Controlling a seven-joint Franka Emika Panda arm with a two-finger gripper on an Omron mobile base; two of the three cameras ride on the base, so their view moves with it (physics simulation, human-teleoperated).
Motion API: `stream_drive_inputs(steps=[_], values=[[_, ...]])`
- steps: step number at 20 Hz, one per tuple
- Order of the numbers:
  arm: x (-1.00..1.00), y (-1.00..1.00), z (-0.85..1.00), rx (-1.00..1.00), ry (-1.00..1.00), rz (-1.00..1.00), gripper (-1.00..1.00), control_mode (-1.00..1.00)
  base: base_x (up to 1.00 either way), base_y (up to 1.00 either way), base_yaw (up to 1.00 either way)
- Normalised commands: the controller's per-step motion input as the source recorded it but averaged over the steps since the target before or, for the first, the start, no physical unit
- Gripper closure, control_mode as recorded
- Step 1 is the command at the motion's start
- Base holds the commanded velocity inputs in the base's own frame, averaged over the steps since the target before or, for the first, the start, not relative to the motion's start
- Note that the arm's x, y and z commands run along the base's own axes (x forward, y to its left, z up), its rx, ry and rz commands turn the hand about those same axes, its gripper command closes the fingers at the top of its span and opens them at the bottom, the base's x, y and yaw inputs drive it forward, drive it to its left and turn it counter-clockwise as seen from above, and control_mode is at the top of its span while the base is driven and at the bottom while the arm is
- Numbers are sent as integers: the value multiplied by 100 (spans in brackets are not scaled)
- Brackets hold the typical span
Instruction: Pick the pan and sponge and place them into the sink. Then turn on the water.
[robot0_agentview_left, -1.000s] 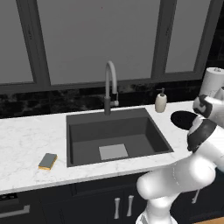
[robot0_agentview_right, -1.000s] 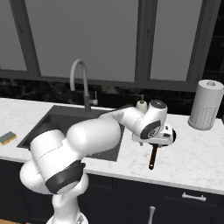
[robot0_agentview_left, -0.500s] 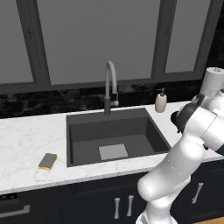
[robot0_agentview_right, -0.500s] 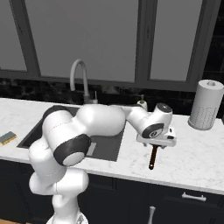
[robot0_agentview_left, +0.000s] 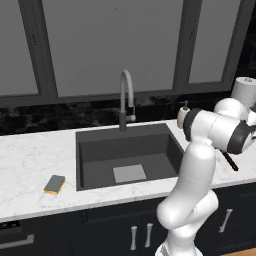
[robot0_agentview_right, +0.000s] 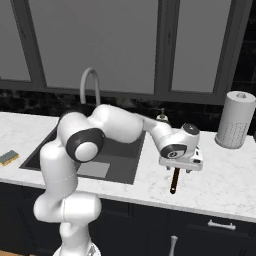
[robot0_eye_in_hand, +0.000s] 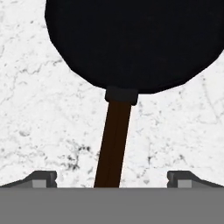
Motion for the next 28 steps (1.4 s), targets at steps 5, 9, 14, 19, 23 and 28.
stream_drive_inputs(steps=[5,9,14,19,23,28], values=[[16,0,-27,0,-1,0,-100,-100,0,0,0],[16,1,-26,0,0,0,-100,-100,0,0,0],[27,18,-28,0,0,0,-100,-100,0,0,0],[28,24,-36,0,0,0,-100,-100,0,0,0],[19,0,-38,0,0,0,-100,-100,0,0,0],[14,9,-22,0,0,0,100,-100,0,0,0]])
